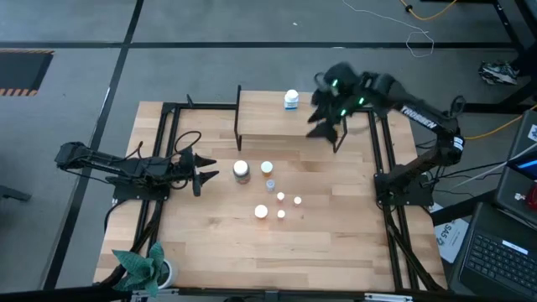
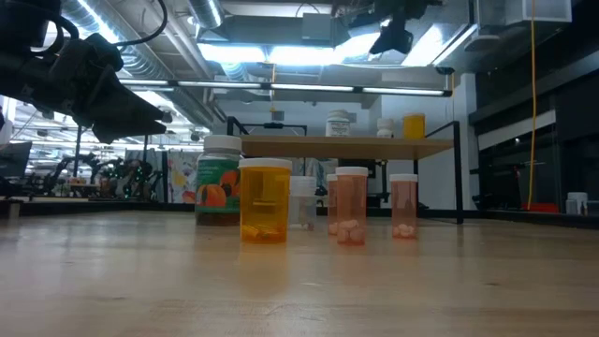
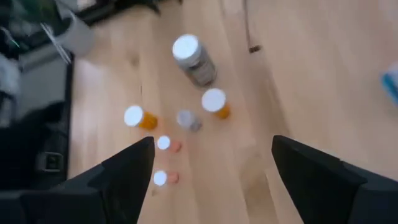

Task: Pick and place medicine bottles onto shelf by color
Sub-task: Put the top right red pill bottle on the shelf

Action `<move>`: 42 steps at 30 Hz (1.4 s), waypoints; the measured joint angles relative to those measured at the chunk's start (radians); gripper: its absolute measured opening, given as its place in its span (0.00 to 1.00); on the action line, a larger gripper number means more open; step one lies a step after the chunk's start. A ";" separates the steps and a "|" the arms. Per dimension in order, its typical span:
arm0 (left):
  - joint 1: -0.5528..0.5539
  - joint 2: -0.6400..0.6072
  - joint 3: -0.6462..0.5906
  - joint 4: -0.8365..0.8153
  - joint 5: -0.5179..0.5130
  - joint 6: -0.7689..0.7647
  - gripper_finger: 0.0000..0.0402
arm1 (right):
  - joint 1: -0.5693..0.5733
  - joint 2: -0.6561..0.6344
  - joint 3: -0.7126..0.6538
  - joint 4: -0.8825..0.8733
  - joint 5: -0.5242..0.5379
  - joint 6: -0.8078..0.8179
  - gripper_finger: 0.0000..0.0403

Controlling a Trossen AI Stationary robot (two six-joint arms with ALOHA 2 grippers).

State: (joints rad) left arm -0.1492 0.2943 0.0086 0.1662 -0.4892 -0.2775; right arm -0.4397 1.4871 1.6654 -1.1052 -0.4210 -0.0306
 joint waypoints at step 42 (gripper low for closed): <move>0.000 0.000 0.000 -0.001 0.000 0.090 0.52 | 0.713 0.097 -0.718 0.725 0.612 0.317 0.81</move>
State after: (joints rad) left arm -0.1492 0.2943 0.0084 0.1654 -0.4892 -0.1879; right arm 0.2732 1.5844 0.9474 -0.3803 0.1910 0.2867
